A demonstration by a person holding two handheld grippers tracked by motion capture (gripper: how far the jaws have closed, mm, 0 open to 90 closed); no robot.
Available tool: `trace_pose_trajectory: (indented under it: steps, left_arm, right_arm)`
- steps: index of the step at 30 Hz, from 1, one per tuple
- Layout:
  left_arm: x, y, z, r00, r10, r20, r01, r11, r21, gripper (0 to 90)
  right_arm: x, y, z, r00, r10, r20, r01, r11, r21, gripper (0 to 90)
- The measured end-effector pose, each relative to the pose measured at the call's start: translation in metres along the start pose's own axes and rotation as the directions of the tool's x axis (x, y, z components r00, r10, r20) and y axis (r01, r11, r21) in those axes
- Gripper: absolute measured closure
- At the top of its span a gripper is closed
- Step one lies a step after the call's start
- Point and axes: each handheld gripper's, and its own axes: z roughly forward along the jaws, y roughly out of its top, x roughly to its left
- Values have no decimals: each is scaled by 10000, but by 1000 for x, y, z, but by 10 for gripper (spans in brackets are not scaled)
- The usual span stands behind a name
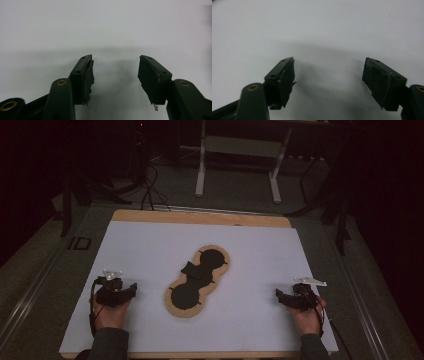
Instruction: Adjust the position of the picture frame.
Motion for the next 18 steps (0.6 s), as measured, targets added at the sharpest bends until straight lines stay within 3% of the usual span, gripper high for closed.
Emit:
trace_pose_trajectory:
  steps: [2, 3, 11, 14, 18]
  left_arm:
    - [-3, 0, -3, 9997, 98, 213, -94, 9998, -191, 479]
    - [-4, 1, -7, 9980, 53, 625, -31, 9994, -341, 483]
    - [-8, 3, -16, 9909, 249, 1322, -136, 9962, -857, 500]
    - [-17, 4, -20, 9842, 887, 1535, -742, 9924, -978, 510]
    - [-24, 4, -22, 9770, 1082, 1836, -912, 9909, -988, 533]
  right_arm:
    - [0, 0, -1, 10000, 46, 29, -45, 10000, -56, 264]
    - [-1, 1, -3, 9999, 87, 50, -86, 9999, -144, 290]
    - [3, 2, -6, 9998, -185, 103, 187, 9996, -213, 328]
    - [3, 3, -8, 9999, -146, 73, 148, 9995, -275, 351]
    - [2, 4, -9, 10000, -29, 78, 32, 9993, -377, 355]
